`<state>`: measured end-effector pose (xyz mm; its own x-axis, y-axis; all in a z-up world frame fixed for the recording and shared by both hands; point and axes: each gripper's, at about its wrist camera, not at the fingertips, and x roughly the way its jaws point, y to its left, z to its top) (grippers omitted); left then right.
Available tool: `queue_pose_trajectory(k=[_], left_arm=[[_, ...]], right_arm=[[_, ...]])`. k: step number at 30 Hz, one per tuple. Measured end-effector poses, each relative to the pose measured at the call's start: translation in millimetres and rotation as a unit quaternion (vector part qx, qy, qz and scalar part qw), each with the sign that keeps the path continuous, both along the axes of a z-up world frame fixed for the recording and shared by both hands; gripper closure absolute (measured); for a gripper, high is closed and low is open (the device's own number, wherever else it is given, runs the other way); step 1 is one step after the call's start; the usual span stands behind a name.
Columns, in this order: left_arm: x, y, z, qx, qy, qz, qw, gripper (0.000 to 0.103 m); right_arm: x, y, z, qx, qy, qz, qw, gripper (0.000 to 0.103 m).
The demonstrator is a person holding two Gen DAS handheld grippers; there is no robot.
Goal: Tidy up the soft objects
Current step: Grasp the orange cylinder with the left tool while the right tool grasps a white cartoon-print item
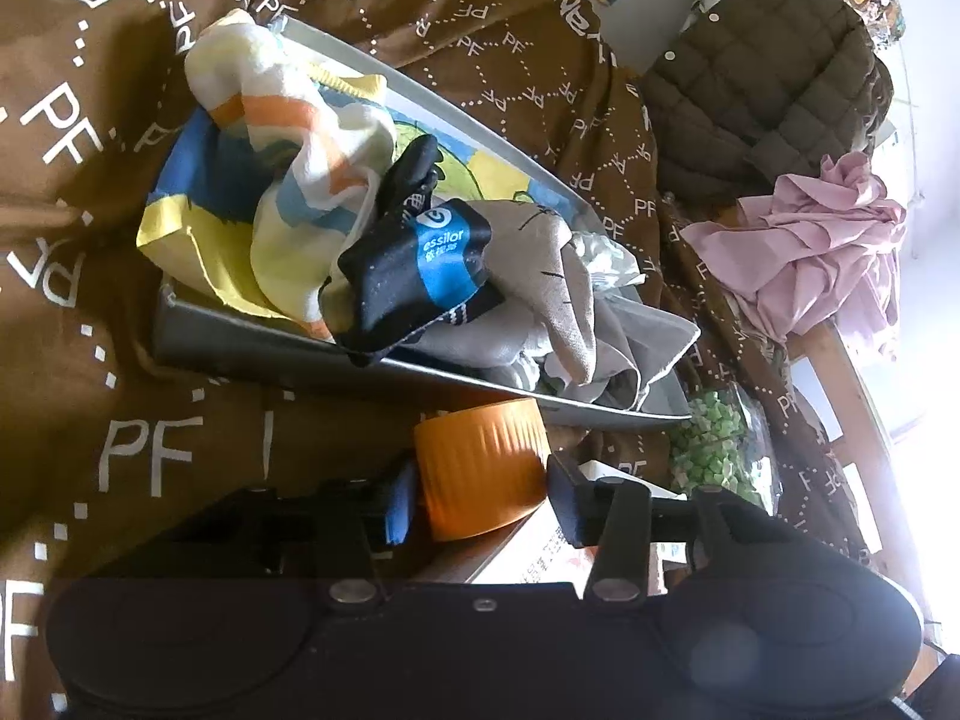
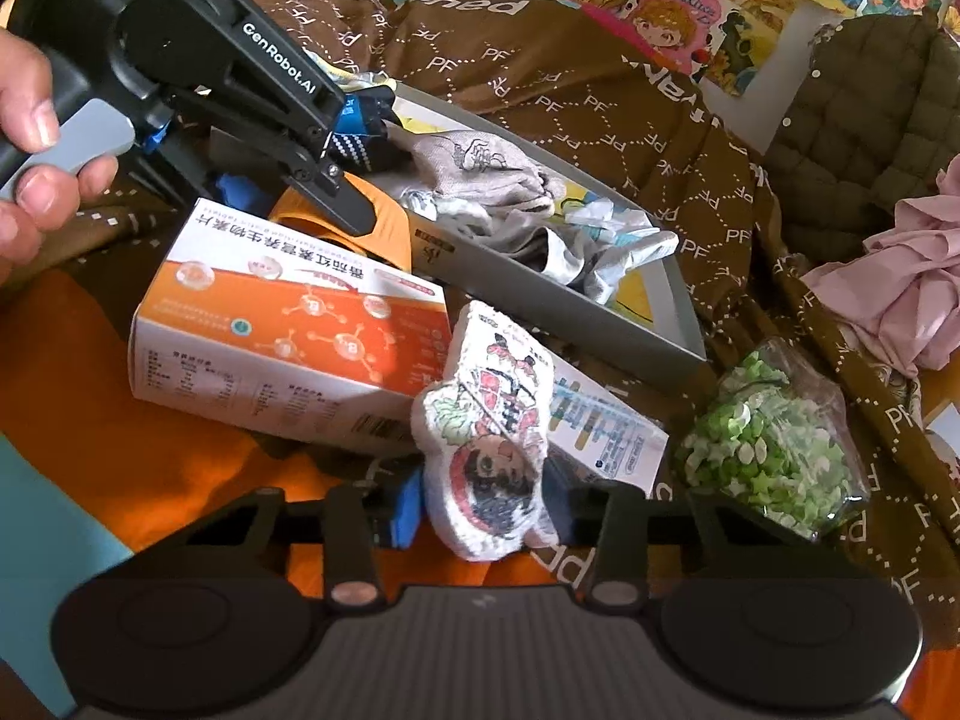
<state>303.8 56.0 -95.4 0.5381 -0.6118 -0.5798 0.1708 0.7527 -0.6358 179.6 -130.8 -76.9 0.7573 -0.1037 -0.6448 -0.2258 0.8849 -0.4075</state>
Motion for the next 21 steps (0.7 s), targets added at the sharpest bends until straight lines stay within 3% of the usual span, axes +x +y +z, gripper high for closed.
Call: queue_pose_trajectory(k=[12,21], left_arm=[[-6.3,-8.0,11.7,0.02,-0.015,0.008,0.9997,0.067],[-22.7,-23.2,35.1,0.046,-0.075,-0.004,0.9961,0.071]], right_arm=[[1.1,-5.5,2.5,-0.011,-0.017,-0.024,1.0,0.072],[6.4,-20.6,9.0,0.004,-0.034,-0.061,0.998,0.087]])
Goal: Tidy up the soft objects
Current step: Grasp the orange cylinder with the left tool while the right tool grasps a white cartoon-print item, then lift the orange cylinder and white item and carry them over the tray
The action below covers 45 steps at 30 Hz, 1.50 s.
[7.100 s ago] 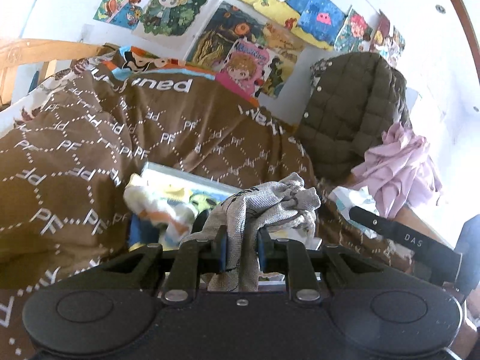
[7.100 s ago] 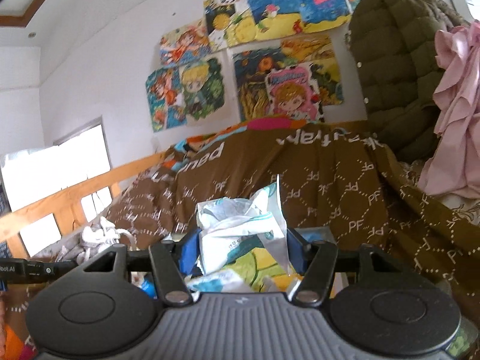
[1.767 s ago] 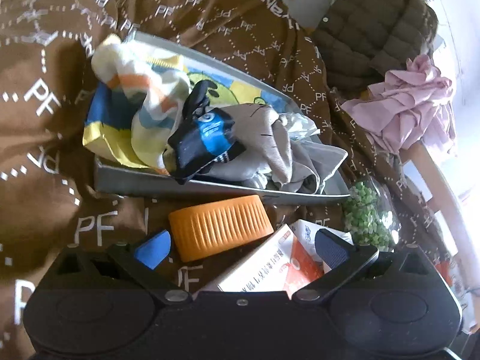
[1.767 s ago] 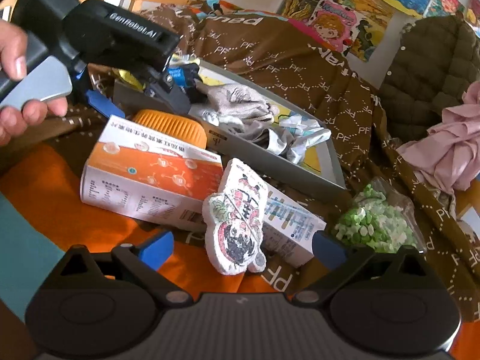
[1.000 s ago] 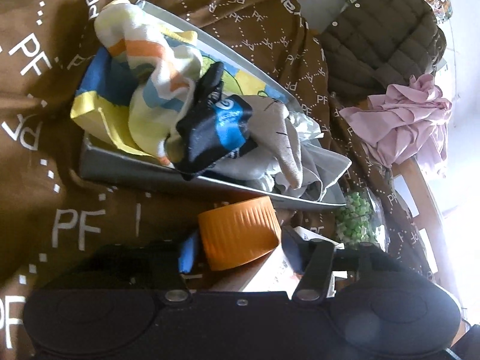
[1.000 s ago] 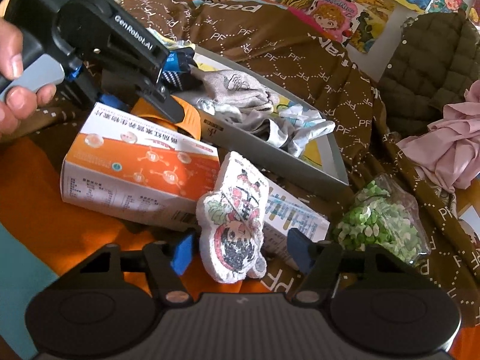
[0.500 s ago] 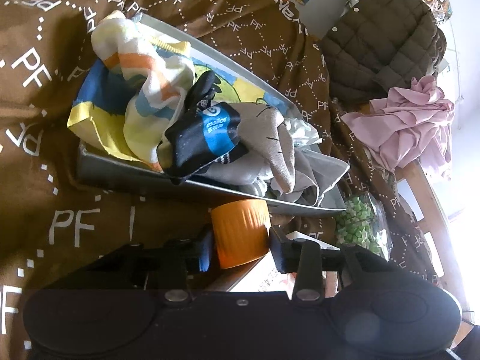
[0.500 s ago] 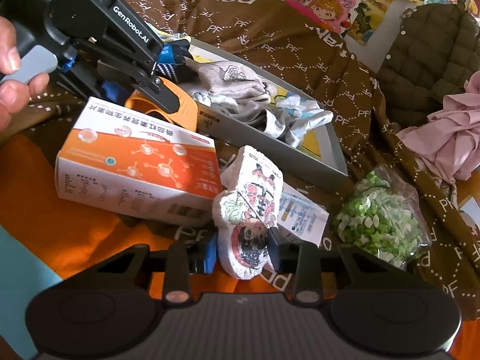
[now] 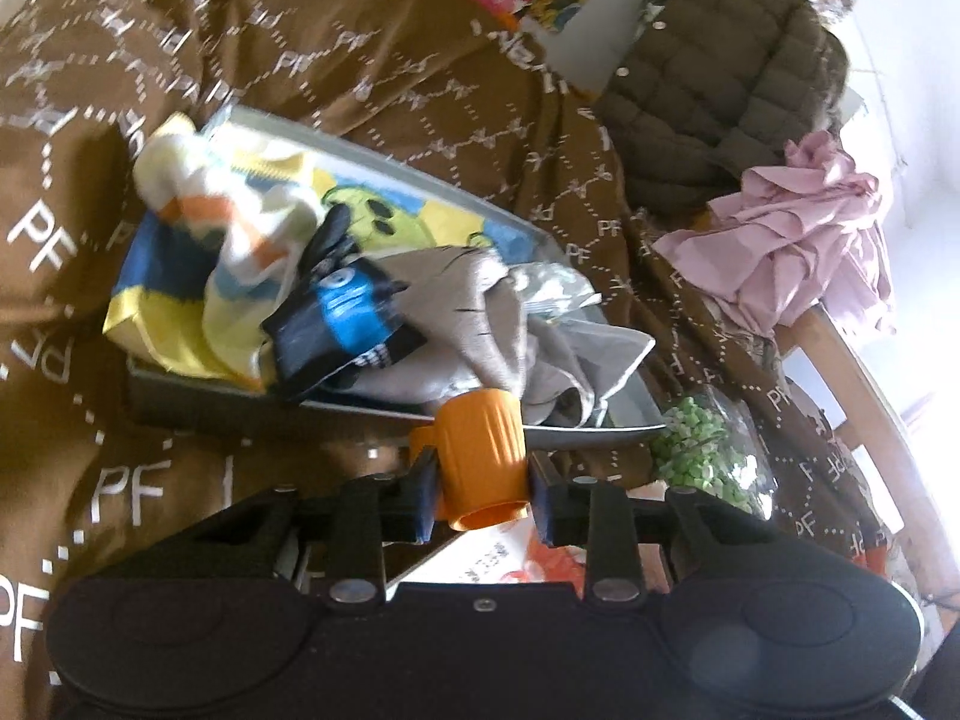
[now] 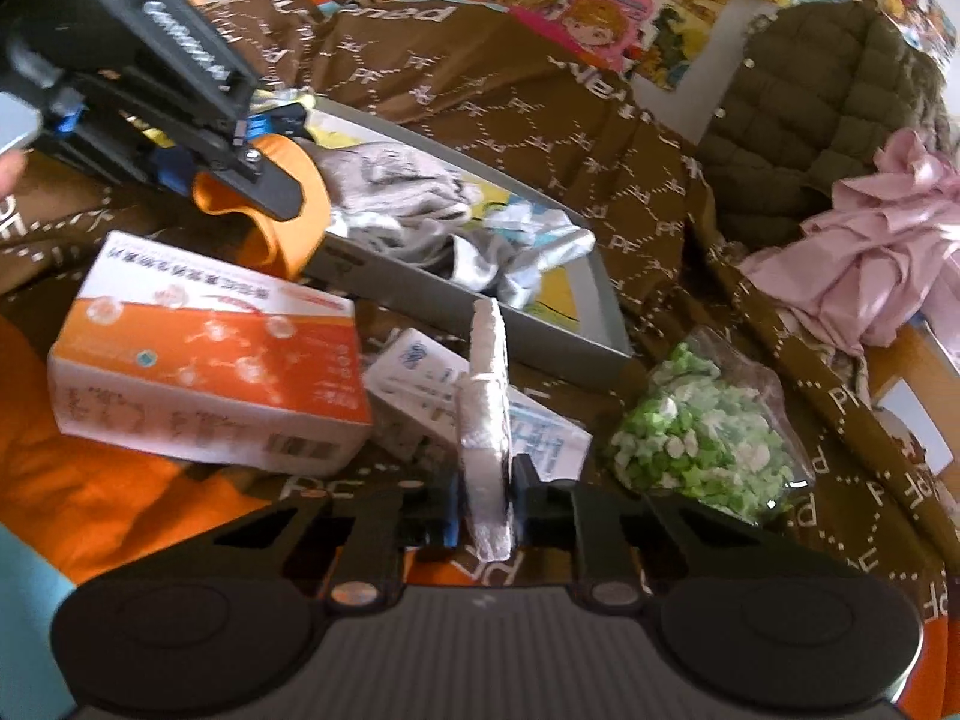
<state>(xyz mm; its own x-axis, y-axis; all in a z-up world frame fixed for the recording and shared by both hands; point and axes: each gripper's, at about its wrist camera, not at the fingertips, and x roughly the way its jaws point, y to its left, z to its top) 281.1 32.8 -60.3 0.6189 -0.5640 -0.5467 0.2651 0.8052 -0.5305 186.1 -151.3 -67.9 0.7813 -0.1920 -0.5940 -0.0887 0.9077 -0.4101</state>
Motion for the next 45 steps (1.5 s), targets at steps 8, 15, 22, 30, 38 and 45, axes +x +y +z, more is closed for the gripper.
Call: queue_pose_trajectory(k=[8,15,22,30,38,45], left_arm=[[-15.1,-17.9,17.1,0.01,-0.046,-0.031,0.9984,0.072],[-20.7,-25.5,25.0,0.015,-0.07,-0.042,0.9965,0.073],[-9.8,-21.6,44.5,0.005,-0.116,-0.031,0.9928,0.078],[24.5,-22.3,49.6,-0.025,-0.141,-0.011,0.9896,0.08],[56.7,-14.4,31.9,-0.056,-0.137,0.008,0.989,0.08],[77.7,-6.3,12.4,-0.072,-0.119,0.022,0.99,0.084]], right_arm=[[-4.2,-8.6,13.5,0.037,-0.034,-0.01,0.999,0.088],[-1.3,-22.1,31.4,0.096,-0.084,-0.011,0.992,0.088],[30.4,-33.9,61.5,0.171,-0.143,0.014,0.975,0.088],[81.0,-43.5,62.8,0.233,-0.143,0.022,0.962,0.088],[124.4,-66.3,48.4,0.33,-0.104,0.01,0.938,0.088],[143.6,-60.1,30.4,0.332,-0.08,0.009,0.94,0.088]])
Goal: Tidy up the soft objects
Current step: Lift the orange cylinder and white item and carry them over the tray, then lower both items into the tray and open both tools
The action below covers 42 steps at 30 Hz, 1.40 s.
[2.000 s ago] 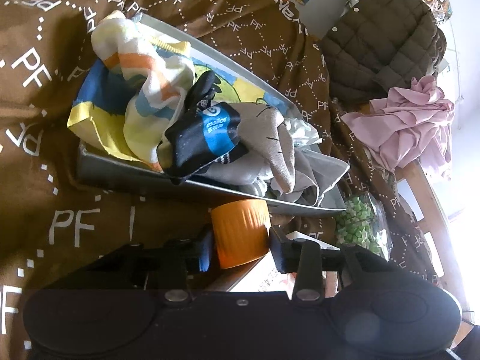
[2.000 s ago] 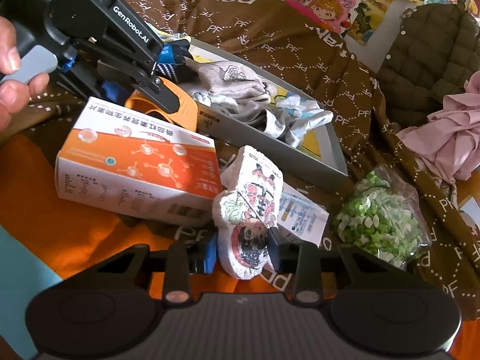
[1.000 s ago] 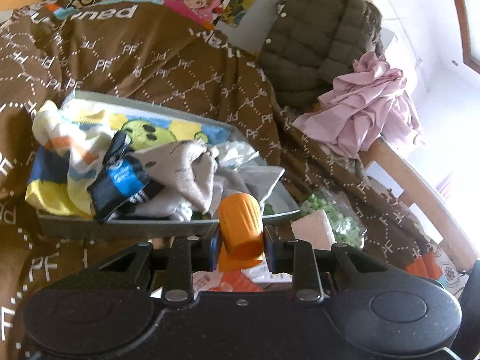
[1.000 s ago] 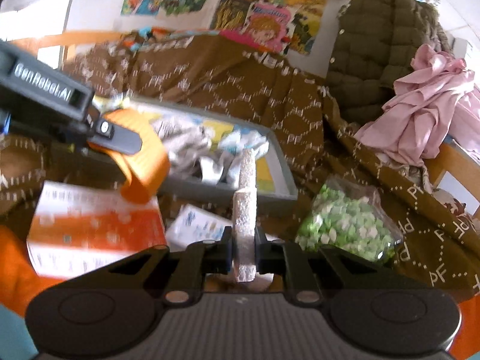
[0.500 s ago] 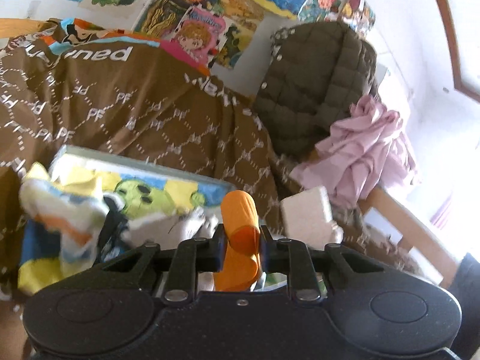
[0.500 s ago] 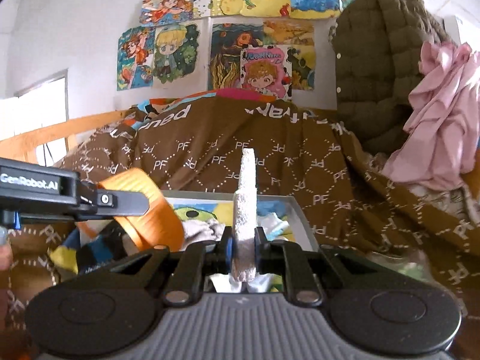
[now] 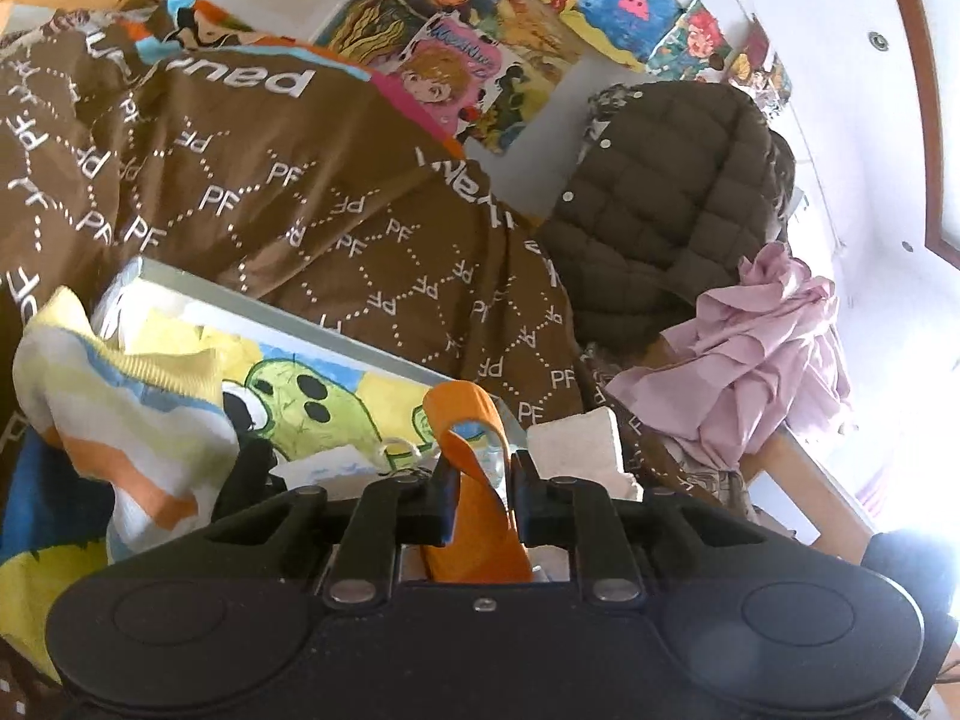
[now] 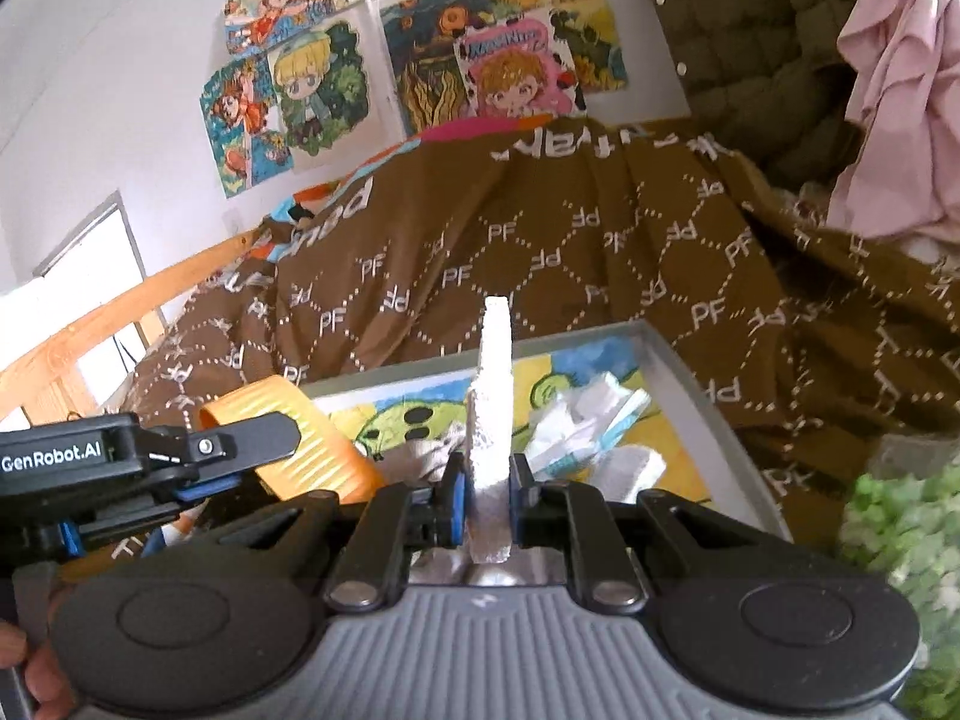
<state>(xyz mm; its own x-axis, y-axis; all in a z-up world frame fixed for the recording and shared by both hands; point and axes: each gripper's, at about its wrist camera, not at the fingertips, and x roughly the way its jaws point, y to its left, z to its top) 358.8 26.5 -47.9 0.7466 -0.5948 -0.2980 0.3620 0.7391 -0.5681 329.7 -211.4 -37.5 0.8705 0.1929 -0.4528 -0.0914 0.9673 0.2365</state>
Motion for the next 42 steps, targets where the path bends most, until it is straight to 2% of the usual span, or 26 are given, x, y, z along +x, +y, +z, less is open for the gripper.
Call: queue_pose_trajectory(k=[4,13,16,18,20,23,26,32,38,42], left_arm=[[5.9,-0.4,-5.4,0.013,0.004,0.011,0.9999,0.084],[11.5,4.5,-10.8,0.039,0.028,0.049,0.9976,0.073],[11.2,4.3,-9.7,0.051,0.03,0.058,0.9965,0.062],[9.6,2.8,-7.8,0.06,0.028,0.065,0.9957,0.041],[7.7,0.2,-6.6,0.066,0.029,0.071,0.9949,0.03],[5.3,-3.1,-4.6,0.073,0.032,0.072,0.9942,0.025],[2.1,-5.0,-0.9,0.08,0.028,0.077,0.9934,0.017],[-7.9,-6.3,10.8,0.092,0.013,0.096,0.991,0.008],[-29.5,-7.9,29.7,0.113,-0.016,0.115,0.9867,0.001],[-52.5,-7.4,43.7,0.134,-0.048,0.127,0.9816,0.001]], right_arm=[[1.2,6.5,-4.4,-0.016,0.007,-0.003,1.0,0.087],[-2.2,16.1,-4.7,-0.083,-0.003,-0.025,0.996,0.066],[-4.3,20.3,-3.7,-0.101,-0.007,-0.025,0.995,0.055],[-4.8,22.9,-2.0,-0.109,-0.005,-0.028,0.994,0.048],[-5.6,23.5,0.9,-0.116,-0.006,-0.029,0.993,0.044],[-8.8,25.5,5.1,-0.127,-0.013,-0.03,0.991,0.034],[-12.9,25.0,9.4,-0.135,-0.021,-0.031,0.99,0.026],[-20.9,21.9,18.8,-0.14,-0.03,-0.033,0.989,0.016],[-40.1,17.5,37.9,-0.134,-0.058,-0.042,0.988,0.005],[-57.7,13.0,54.6,-0.122,-0.078,-0.045,0.988,0.0]])
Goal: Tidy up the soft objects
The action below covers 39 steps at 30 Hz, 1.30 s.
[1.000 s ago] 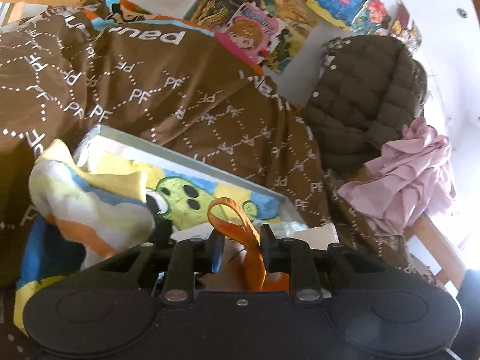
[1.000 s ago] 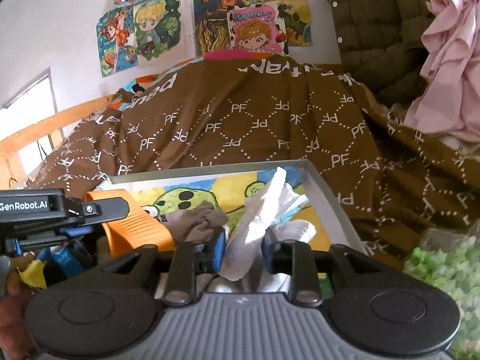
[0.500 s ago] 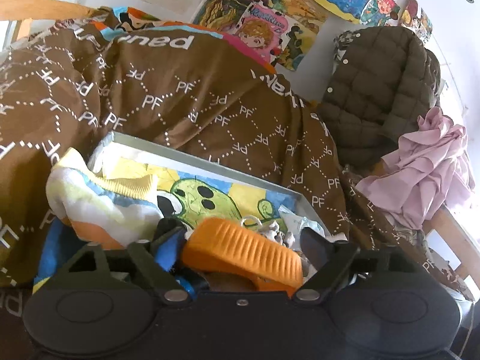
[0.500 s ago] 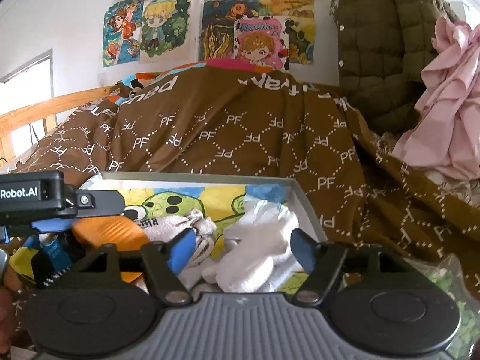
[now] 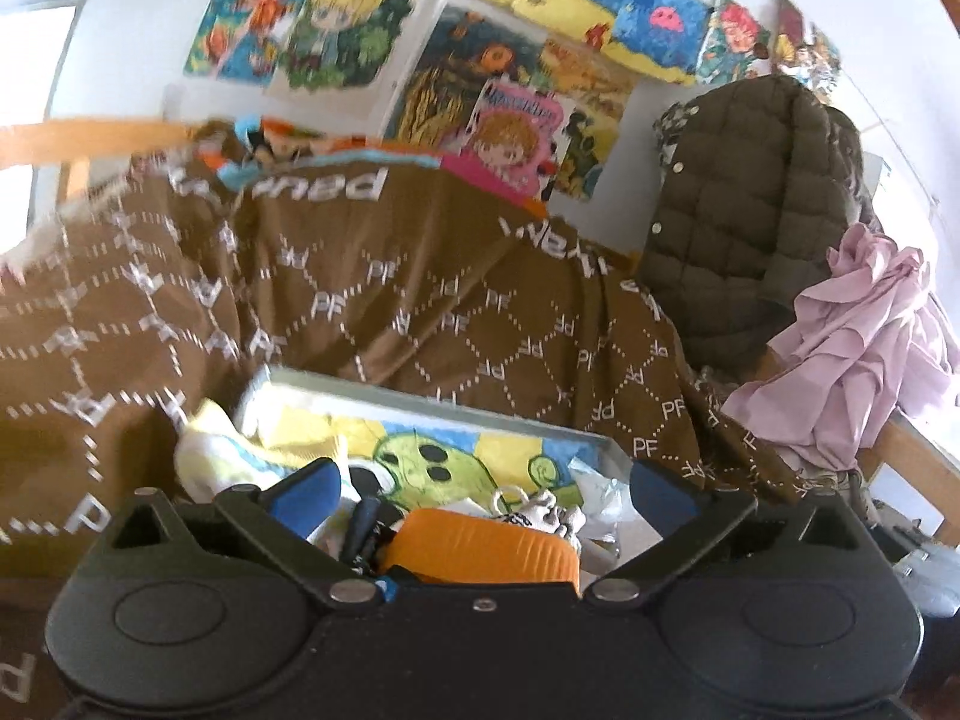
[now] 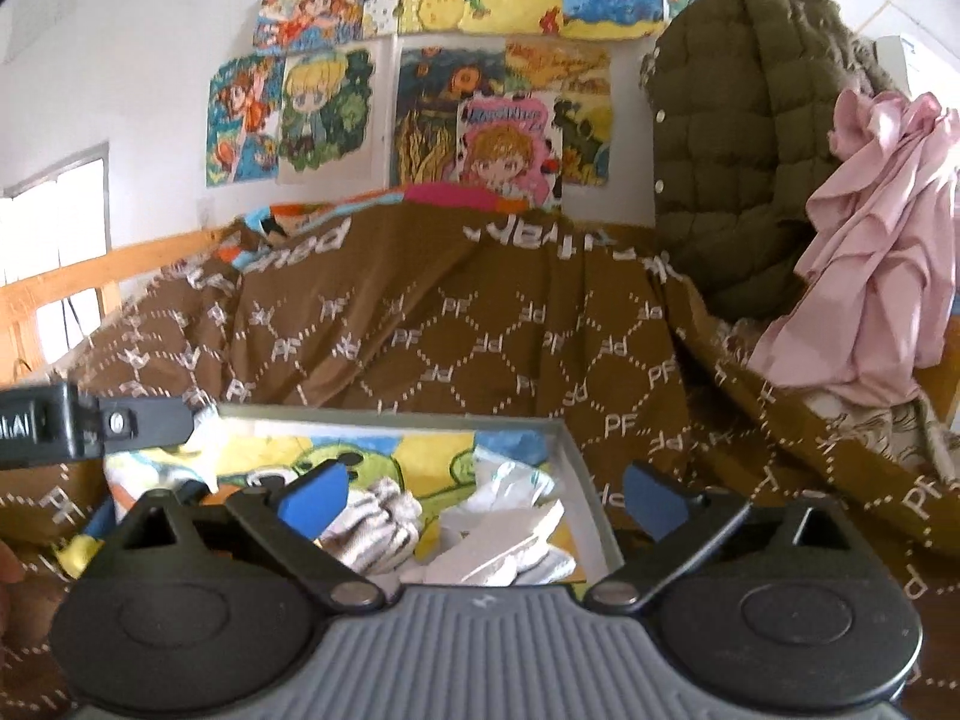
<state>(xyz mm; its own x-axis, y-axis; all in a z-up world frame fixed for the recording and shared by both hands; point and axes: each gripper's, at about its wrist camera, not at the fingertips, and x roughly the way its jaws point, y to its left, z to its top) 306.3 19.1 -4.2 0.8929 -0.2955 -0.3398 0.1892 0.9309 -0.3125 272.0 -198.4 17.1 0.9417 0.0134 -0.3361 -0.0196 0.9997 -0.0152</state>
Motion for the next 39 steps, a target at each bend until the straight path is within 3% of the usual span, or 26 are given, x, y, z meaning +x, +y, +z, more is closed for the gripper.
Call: queue_pose_trajectory(k=[15,29,39], left_arm=[[-76.3,-3.0,40.2,0.034,-0.059,0.042,0.9968,0.001],[-144.8,-11.0,46.2,0.047,-0.081,0.066,0.9934,0.001],[-182.0,-7.6,51.0,0.028,-0.088,0.082,0.9923,0.001]], right_arm=[[-59.7,-13.2,50.5,0.027,-0.057,0.001,0.998,0.0],[-124.4,-26.6,53.5,0.061,-0.062,-0.003,0.996,0.0],[-164.6,-22.6,50.9,0.061,-0.065,0.001,0.996,0.0]])
